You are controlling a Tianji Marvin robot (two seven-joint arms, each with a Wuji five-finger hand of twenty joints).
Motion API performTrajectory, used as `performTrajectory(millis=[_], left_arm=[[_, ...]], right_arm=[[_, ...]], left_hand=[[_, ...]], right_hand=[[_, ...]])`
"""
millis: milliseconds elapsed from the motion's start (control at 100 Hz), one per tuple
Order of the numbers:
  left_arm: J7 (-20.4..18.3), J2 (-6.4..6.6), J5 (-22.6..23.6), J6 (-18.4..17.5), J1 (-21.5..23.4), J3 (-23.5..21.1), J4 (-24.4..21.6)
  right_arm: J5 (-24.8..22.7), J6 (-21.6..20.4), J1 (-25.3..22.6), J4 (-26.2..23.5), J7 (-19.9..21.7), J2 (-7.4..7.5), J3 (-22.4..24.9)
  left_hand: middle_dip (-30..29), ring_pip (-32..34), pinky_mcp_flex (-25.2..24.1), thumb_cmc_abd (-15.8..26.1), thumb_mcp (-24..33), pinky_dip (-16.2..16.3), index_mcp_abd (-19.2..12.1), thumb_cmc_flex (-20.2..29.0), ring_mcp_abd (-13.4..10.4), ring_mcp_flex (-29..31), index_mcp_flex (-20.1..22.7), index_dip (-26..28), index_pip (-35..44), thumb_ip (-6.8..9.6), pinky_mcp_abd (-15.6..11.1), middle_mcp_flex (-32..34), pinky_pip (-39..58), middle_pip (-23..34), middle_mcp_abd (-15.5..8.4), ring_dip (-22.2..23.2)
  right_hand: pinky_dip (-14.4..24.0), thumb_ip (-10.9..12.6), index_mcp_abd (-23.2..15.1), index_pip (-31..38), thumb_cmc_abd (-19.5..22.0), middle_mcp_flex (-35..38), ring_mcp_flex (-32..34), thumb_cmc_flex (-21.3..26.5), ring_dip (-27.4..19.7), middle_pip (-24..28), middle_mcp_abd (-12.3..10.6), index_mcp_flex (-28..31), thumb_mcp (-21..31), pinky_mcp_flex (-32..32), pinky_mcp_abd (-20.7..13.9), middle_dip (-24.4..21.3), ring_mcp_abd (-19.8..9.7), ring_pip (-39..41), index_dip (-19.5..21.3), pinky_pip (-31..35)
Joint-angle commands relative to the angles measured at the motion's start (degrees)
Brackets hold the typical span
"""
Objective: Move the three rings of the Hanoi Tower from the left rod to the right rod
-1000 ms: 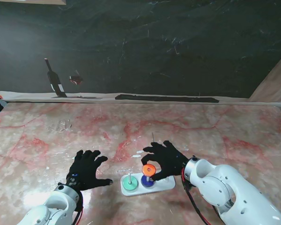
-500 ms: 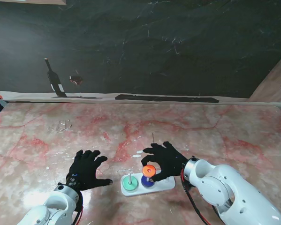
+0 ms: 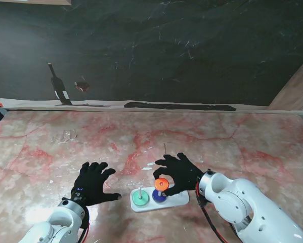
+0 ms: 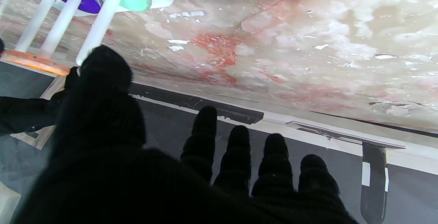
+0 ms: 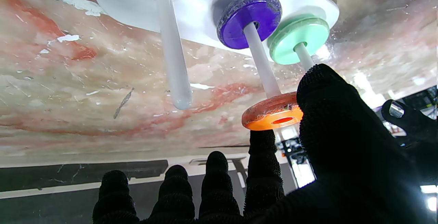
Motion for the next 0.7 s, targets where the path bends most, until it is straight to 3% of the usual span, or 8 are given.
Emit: performTrajectory(millis=[0, 500, 690], left_arm=[[0.1, -0.05, 0.0, 0.1, 0.4, -0.1, -0.4], [0.0, -0.04, 0.1, 0.2, 0.4, -0.1, -0.4], [0.2, -0.05, 0.2, 0.2, 0.4, -0.1, -0.4]], right_arm=[[-0.1, -0.1, 0.2, 0.4, 0.5, 0.14, -0.6], [0.5, 0.2, 1.6, 2.8, 0.6, 0.24, -2.6], [0.3, 0.5, 1.6, 2.9, 0.2, 0.2, -3.2]], left_hand=[[-0.2, 0.7, -0.6, 0.9, -1.2, 0.7, 0.3, 0.3, 0.0, -1.2, 0.6, 0.1, 0.0, 1.54, 0.0, -0.2, -0.3, 0.7, -0.2, -0.7], [-0.2, 0.8, -0.6, 0.9, -1.2, 0.7, 0.4, 0.4, 0.1, -1.1, 0.6, 0.1, 0.0, 1.55, 0.0, -0.2, -0.3, 0.7, -0.2, -0.6], [-0.3, 0.8, -0.6, 0.6, -1.2, 0.7, 0.5, 0.4, 0.1, -1.2, 0.5, 0.1, -0.1, 1.55, 0.0, -0.3, -0.3, 0.6, -0.2, -0.7]], right_hand=[[0.1, 2.6, -3.7, 4.2, 3.2, -1.1, 0.4, 0.9, 0.0, -0.2, -0.7, 5.1, 5.5, -0.7, 0.6, -0.7, -1.0, -0.4, 4.6, -0.6], [0.2, 2.4, -3.5, 2.6, 2.5, -1.2, 0.3, -0.1, 0.0, -0.4, -0.5, 3.6, 5.4, -0.8, 0.6, -0.8, -1.0, -0.5, 4.1, -0.6], [0.5, 1.9, -1.6, -12.6, -4.9, -1.4, -0.1, -7.0, 0.0, -2.9, 0.7, -1.2, 10.7, -0.9, 1.4, -1.2, -0.4, -0.5, -8.3, -0.4]])
